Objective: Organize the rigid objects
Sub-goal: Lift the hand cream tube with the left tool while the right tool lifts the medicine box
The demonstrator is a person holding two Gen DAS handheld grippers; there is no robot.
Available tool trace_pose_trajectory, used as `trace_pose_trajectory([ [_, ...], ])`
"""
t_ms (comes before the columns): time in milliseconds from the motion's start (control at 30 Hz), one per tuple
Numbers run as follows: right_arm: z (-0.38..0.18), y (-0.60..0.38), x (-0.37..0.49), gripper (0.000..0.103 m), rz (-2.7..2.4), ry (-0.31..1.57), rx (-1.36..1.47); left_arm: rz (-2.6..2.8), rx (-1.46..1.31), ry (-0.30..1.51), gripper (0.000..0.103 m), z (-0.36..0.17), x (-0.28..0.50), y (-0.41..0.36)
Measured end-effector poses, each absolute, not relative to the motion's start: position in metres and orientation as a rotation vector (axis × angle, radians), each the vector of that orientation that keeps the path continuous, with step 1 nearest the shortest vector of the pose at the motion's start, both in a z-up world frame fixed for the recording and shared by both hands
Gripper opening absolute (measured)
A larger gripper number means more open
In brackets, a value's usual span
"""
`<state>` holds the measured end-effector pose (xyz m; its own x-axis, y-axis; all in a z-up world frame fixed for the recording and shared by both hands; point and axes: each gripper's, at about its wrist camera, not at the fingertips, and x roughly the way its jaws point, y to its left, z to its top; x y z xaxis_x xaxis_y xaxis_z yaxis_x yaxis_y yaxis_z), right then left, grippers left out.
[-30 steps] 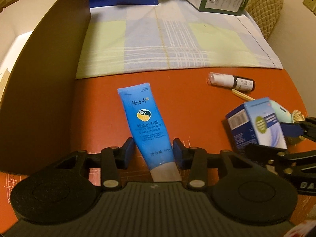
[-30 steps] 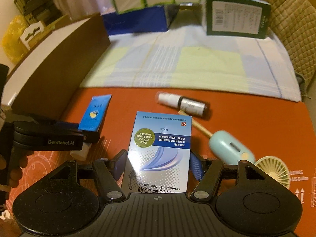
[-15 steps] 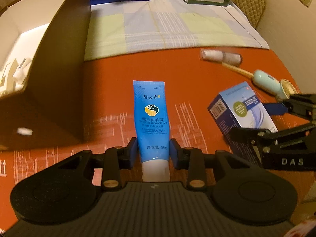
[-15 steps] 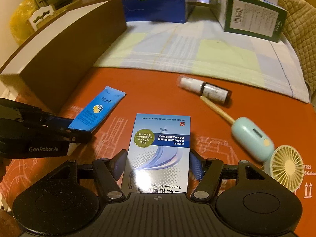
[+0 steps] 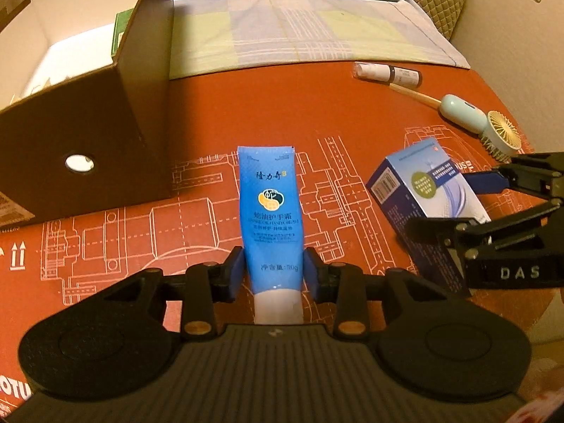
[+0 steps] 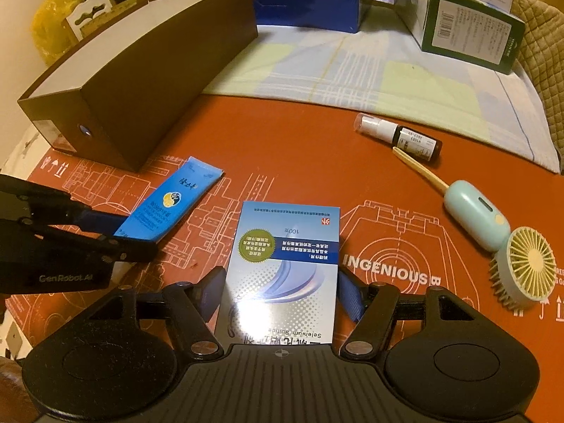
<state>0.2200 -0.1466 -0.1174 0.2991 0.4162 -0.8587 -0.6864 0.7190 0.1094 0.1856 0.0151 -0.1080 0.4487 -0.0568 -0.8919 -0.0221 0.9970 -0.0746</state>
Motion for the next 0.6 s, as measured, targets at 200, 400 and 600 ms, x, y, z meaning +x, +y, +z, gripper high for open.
trace_pose_trajectory([
  [200, -0.1190, -0.1462, 0.2176, 0.064, 0.727, 1.041, -0.296, -0.009, -0.033, 1.088, 0.035, -0.1106, 0.1923, 0.0087],
  [400, -0.1242, -0.1478, 0.2181, 0.064, 0.697, 1.072, -0.298, -0.001, -0.010, 1.090, 0.034, -0.1112, 0.1907, 0.0064],
  [600, -0.1228, -0.1469, 0.2184, 0.064, 0.685, 1.059, -0.303, 0.004, -0.008, 1.092, 0.034, -0.1105, 0.1914, 0.0046],
])
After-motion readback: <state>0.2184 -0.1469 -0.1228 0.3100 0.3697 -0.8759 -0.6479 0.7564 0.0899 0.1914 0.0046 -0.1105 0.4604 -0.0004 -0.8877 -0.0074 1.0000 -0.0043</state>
